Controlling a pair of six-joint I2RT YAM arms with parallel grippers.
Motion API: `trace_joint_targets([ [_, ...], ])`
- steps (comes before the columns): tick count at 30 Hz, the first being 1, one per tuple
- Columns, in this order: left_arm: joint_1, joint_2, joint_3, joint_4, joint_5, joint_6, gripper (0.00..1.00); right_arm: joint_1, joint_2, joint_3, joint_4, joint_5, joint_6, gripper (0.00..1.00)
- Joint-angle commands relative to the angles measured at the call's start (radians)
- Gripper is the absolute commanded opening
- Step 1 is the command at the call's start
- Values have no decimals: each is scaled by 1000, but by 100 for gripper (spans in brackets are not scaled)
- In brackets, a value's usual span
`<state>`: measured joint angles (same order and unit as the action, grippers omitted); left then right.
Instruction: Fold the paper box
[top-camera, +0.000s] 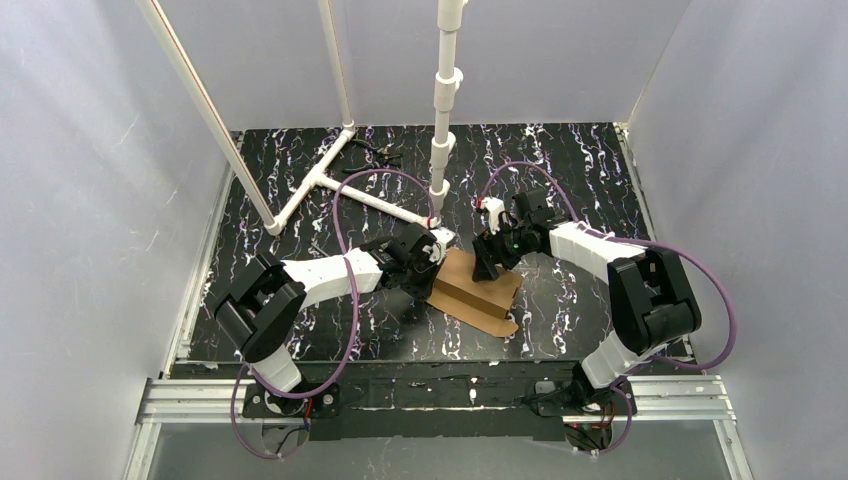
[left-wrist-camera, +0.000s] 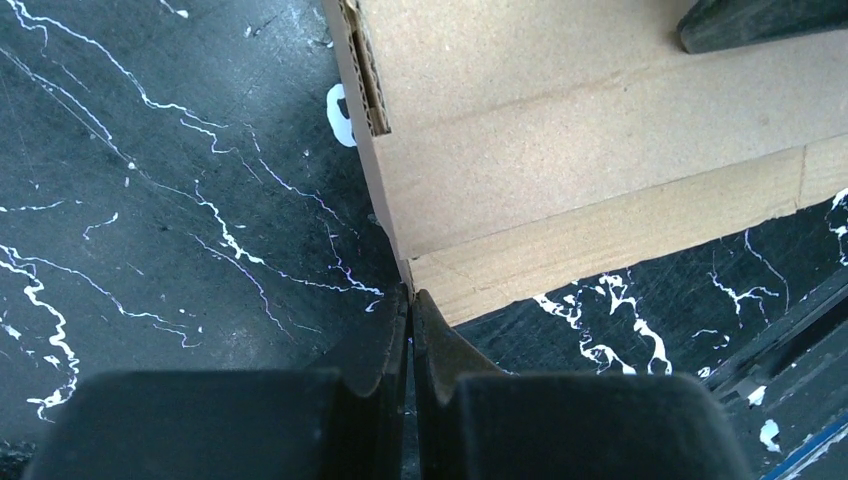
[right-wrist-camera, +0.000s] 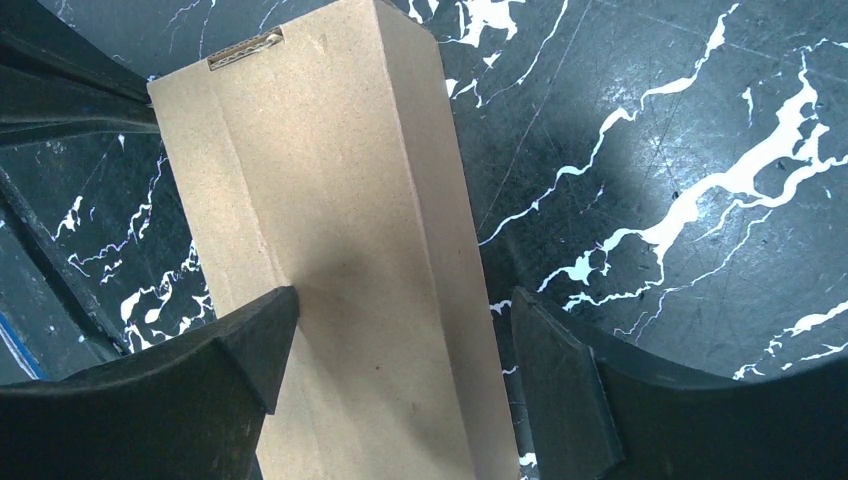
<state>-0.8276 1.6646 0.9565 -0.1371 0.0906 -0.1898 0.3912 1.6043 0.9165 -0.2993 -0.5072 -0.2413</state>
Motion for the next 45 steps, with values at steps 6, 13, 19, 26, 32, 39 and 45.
trace_joint_targets([
  [6, 6, -24, -14, 12, -77, -111, 0, 21, 63, -21, -31, 163, -64, 85],
  [13, 6, -36, -18, 8, -110, -131, 0, 23, 69, -21, -32, 169, -66, 85],
  [19, 7, -66, -45, 62, -13, -35, 0, 26, 69, -19, -34, 167, -68, 85],
  [26, 5, -71, -44, 60, 68, 54, 0, 28, 71, -19, -34, 165, -67, 85],
  [32, 5, -72, -61, 60, 83, 67, 0, 28, 71, -19, -34, 165, -67, 85],
  [39, 5, -71, -55, 40, 77, 91, 0, 29, 73, -19, -35, 165, -67, 85],
  [45, 5, -51, -30, 12, 63, 96, 0, 29, 70, -19, -35, 165, -68, 85],
])
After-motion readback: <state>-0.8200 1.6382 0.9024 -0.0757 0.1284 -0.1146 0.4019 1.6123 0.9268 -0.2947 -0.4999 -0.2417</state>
